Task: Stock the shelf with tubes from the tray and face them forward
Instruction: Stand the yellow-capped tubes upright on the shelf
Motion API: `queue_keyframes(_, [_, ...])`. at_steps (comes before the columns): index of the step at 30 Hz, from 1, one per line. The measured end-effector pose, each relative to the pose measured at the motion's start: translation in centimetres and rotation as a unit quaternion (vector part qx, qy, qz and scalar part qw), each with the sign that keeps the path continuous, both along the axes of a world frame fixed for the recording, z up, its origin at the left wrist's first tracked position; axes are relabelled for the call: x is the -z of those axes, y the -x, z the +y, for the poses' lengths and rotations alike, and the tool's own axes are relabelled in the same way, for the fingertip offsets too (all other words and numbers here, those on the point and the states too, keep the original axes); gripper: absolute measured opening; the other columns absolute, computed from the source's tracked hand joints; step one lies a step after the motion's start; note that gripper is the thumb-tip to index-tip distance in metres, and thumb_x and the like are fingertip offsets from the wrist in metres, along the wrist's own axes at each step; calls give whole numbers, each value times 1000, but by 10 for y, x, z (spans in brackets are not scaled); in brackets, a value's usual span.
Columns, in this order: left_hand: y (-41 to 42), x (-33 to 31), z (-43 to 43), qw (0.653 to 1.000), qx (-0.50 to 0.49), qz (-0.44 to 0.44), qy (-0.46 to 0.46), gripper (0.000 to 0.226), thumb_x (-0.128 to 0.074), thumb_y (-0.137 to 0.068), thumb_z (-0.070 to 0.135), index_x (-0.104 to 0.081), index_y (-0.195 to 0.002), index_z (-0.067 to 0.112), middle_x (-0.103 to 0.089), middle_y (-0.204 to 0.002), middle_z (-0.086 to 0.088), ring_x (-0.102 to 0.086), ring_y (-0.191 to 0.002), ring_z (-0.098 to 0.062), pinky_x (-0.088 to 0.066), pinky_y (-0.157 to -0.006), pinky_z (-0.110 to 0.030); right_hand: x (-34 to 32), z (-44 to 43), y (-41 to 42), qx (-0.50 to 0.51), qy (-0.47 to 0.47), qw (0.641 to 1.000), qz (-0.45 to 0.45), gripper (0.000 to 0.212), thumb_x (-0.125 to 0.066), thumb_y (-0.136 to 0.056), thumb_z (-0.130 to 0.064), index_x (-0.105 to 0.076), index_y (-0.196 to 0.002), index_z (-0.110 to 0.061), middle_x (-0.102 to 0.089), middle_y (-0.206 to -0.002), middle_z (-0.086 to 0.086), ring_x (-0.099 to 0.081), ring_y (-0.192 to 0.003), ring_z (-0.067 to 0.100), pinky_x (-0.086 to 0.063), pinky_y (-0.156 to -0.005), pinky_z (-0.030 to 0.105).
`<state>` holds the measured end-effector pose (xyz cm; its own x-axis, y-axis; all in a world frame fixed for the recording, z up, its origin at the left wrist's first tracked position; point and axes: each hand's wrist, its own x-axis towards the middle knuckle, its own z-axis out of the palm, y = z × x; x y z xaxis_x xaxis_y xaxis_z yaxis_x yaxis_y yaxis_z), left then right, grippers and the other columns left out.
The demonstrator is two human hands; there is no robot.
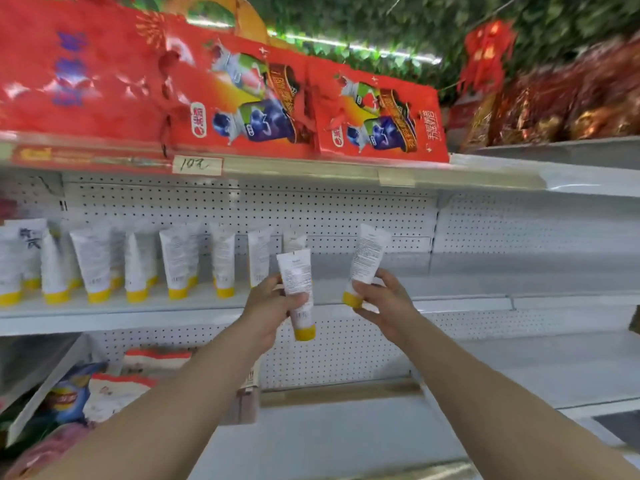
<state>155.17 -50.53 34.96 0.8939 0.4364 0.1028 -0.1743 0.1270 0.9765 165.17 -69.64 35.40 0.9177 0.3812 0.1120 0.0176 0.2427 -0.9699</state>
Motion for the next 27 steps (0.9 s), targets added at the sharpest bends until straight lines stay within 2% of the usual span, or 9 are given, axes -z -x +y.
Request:
queue_keyframes(3, [-51, -8, -19, 999, -28, -20, -35, 43, -69, -82, -4, -61, -120, 15, -70, -111, -5, -66, -100, -20, -55, -85, -37, -12, -5, -46, 20, 28, 999, -36, 45, -75, -83, -8, -56, -123, -17, -66, -118, 5, -67, -105, 23, -55, -83, 34])
queue_keyframes(5, [-82, -15, -32, 996, -57, -35, -55, 36, -69, -84, -2, -61, -113, 17, -69, -103, 1, -65, -90, -11, -52, -72, -26, -17, -6, -77, 31, 49, 997, -52, 46, -77, -81, -8, -56, -121, -18, -68, -115, 5, -68, -105, 24, -55, -85, 36])
queue_keyframes(6, [-97, -19, -39, 994, -79, -39, -70, 34, -69, -84, -1, -61, -109, 20, -68, -98, 4, -64, -86, -7, -50, -71, -24, -18, -6, -91, 36, 57, 996, -59, 46, -78, -80, -9, -57, -119, -19, -68, -113, 5, -67, -104, 24, -54, -87, 38])
queue_keyframes(11, [-167, -18, -52, 973, -180, -21, -145, 31, -74, -80, 6, -56, -104, 16, -69, -101, 0, -66, -91, -17, -54, -82, -33, -18, -5, -146, 38, 100, 991, -87, 45, -79, -79, -11, -57, -117, -20, -68, -106, 6, -65, -101, 20, -51, -91, 36])
queue_keyframes(16, [-205, -2, -47, 956, -235, -4, -177, 26, -71, -84, 5, -52, -100, 15, -63, -96, 5, -61, -89, -14, -48, -78, -29, -7, 1, -182, 20, 156, 980, -121, 45, -78, -78, -11, -56, -116, -20, -69, -99, 7, -65, -86, 12, -45, -66, 19])
queue_keyframes(21, [-222, 13, -34, 947, -258, -5, -191, 34, -70, -85, 10, -53, -114, 16, -63, -100, 7, -63, -96, -15, -52, -89, -38, 10, 16, -209, 8, 207, 969, -134, 45, -80, -77, -18, -56, -115, -23, -70, -96, 5, -66, -84, 14, -47, -64, 21])
queue_keyframes(24, [-222, 24, -32, 945, -251, -1, -211, 35, -71, -85, 14, -53, -113, 20, -65, -102, 7, -63, -97, -13, -51, -87, -33, 20, 26, -217, 2, 214, 966, -143, 46, -81, -76, -21, -57, -115, -25, -70, -93, 4, -68, -84, 14, -51, -68, 23])
queue_keyframes(27, [-224, 33, -29, 938, -253, 38, -233, 33, -73, -83, 17, -56, -111, 14, -65, -99, 6, -61, -91, -12, -46, -80, -27, 24, 35, -222, -2, 215, 966, -144, 44, -81, -75, -21, -58, -113, -25, -71, -90, 2, -68, -78, 11, -51, -64, 21])
